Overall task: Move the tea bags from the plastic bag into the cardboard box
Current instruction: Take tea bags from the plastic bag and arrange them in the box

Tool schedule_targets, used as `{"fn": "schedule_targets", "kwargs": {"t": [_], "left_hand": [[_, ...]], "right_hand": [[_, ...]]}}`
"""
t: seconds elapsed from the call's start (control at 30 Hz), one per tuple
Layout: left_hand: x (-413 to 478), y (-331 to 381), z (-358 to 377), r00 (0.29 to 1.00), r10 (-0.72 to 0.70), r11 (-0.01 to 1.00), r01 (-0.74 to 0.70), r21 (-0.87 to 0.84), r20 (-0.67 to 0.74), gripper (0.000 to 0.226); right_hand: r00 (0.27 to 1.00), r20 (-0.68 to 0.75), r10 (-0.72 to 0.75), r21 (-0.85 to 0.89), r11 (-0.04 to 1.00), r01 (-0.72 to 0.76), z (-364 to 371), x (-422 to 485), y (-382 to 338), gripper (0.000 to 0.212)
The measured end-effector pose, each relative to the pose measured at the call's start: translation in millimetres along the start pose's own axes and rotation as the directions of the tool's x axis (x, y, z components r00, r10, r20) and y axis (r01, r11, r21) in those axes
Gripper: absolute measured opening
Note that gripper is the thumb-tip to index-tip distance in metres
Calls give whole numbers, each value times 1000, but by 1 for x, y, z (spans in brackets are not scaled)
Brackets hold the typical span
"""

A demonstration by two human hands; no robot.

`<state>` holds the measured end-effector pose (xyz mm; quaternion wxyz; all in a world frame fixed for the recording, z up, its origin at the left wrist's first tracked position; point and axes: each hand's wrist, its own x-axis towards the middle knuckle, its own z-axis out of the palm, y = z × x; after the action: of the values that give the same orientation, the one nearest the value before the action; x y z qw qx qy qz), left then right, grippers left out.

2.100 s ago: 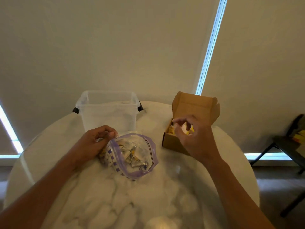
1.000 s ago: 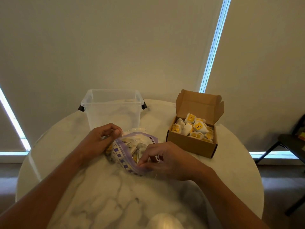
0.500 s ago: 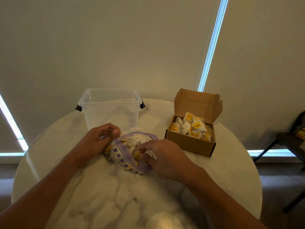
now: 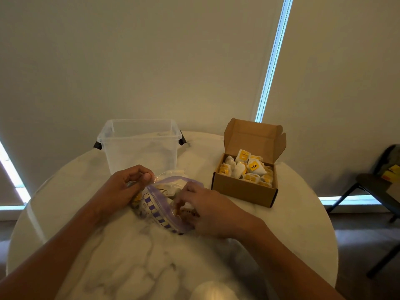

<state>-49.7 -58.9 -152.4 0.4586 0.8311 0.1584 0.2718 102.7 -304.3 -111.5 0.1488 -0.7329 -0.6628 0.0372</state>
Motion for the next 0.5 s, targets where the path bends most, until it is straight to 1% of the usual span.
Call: {"fn": "schedule_targets", "kwargs": {"t": [0.07,0.1,0.13,0.2,0.3,0.5], "left_hand": [[-1,2,0,1000,1,1000,-1,-7,-6,25],[-1,3,0,1000,2,1000,-2,0,-8,26],[-1,3,1,1000,3,1000,-3,8,-9,26],[-2,5,1,1000,-1,1000,1,10,-12,26],[-2,5,0,1000,6,999,-5,41,-9,28],[-2,7,2,1000,10,1000,-10,27,-8,26]], "right_hand": [[994,-87,67,258,965,-42,-9,-5,5,16],[985,-126,117,370,927,-63,-15,-8,9,13],[973,-159,167,460,885,-77,-21,-11,13,12],[945,-220,244,580,811,-74,-32,-18,21,16],[897,-285,338,682,729,-58,-42,-27,32,21],[812,-352,465,703,705,-100,-52,-39,42,20]]}}
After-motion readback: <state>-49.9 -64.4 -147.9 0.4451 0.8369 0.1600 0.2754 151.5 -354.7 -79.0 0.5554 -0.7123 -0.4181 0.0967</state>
